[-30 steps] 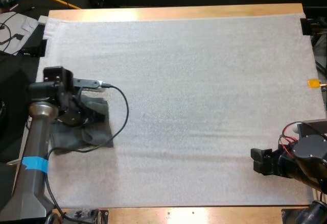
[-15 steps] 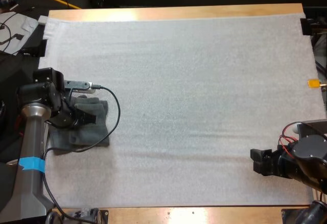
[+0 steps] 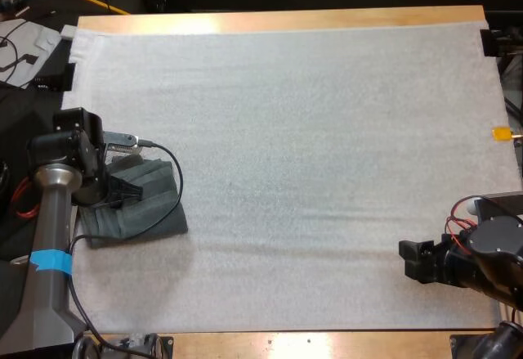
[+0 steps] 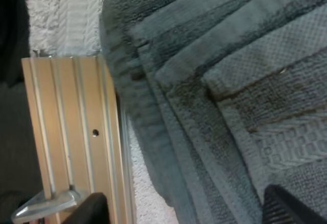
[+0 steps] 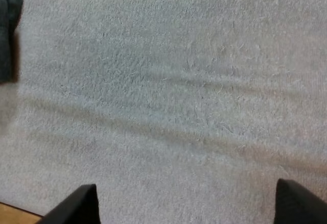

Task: Pick towel from pile, fold and stack

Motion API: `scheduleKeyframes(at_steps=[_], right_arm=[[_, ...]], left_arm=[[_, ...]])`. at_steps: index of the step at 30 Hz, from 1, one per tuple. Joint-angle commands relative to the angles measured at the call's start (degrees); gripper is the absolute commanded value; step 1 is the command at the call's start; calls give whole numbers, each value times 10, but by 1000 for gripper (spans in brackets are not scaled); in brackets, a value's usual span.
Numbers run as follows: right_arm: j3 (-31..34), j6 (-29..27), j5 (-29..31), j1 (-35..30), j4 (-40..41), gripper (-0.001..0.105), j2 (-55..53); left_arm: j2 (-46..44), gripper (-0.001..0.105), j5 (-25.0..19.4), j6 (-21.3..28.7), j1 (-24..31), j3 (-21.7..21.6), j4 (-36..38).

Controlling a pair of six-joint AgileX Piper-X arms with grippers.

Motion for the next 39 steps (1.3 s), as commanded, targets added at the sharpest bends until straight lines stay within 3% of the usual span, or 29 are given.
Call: scheduleKeyframes(at_steps=[1, 4, 5, 7, 10, 17, 19, 27, 39], right_arm=[[-2, -2, -2, 0, 0, 67, 1], [-2, -3, -3, 1, 0, 67, 0], [-2, -1, -4, 1, 0, 67, 0], [-3, -4, -7, 1, 3, 67, 0], [-3, -3, -8, 1, 1, 67, 2], [-3, -5, -18, 1, 1, 67, 3], [-2, -4, -8, -1, 1, 67, -1], [-3, -3, -10, -1, 1, 67, -2], [-4, 4, -49, 0, -5, 67, -1]], left_arm=[[-6, 61, -12, -4, 0, -2, 2], [-10, 61, 18, -14, 1, -3, 3], [-12, 61, 64, -20, 0, -4, 7], [-13, 61, 107, -25, 1, -4, 13], [-11, 61, 133, -33, 1, 6, 9], [2, 61, 152, -47, 4, 105, -99], [-7, 61, 152, -40, 1, 92, -74], [32, 61, 160, -50, 2, 130, -113], [107, 61, 195, -61, 4, 119, -112]])
